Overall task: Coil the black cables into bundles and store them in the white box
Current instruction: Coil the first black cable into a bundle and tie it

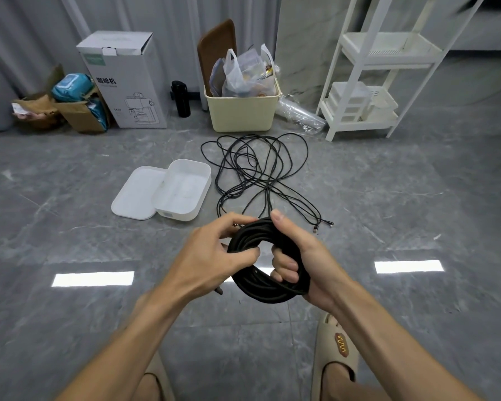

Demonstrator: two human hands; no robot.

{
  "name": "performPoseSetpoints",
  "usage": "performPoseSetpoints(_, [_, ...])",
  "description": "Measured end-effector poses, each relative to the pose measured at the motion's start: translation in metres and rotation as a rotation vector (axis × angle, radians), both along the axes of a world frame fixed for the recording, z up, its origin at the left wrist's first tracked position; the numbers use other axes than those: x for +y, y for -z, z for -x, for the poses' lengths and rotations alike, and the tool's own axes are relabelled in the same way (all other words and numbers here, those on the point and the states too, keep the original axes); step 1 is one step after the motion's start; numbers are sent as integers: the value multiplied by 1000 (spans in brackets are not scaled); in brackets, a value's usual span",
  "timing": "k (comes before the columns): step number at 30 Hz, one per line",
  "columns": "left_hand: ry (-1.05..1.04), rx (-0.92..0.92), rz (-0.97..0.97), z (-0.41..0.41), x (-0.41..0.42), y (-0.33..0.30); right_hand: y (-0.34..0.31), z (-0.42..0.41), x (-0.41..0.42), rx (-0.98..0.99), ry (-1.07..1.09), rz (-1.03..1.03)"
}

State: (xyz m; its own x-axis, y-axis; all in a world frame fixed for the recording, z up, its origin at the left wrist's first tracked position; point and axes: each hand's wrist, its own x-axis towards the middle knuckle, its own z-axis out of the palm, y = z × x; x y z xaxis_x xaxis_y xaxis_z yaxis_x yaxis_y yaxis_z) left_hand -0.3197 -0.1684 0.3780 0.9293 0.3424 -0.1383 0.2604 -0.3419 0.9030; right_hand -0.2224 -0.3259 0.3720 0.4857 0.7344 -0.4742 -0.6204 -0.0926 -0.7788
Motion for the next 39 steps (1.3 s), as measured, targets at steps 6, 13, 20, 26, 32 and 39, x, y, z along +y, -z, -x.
performPoseSetpoints(6, [108, 20, -41, -1, 6, -1, -5, -7, -6, 73, -190, -42])
performPoseSetpoints(13, [147, 71, 84, -3, 3, 1, -1, -2, 0, 168, 36, -49])
performPoseSetpoints(20, [134, 65, 439, 1, 7, -15, -6, -13, -8, 224, 27, -173])
performPoseSetpoints(26, [247, 166, 367, 0, 14, -17, -6, -15, -11, 139, -255, -8])
performPoseSetpoints(32, [318, 211, 368, 2, 18, -20, -4, -9, -8, 150, -302, 29])
performPoseSetpoints(39, [227, 115, 496, -1, 17, -9, -11, -11, -7, 262, -99, -132])
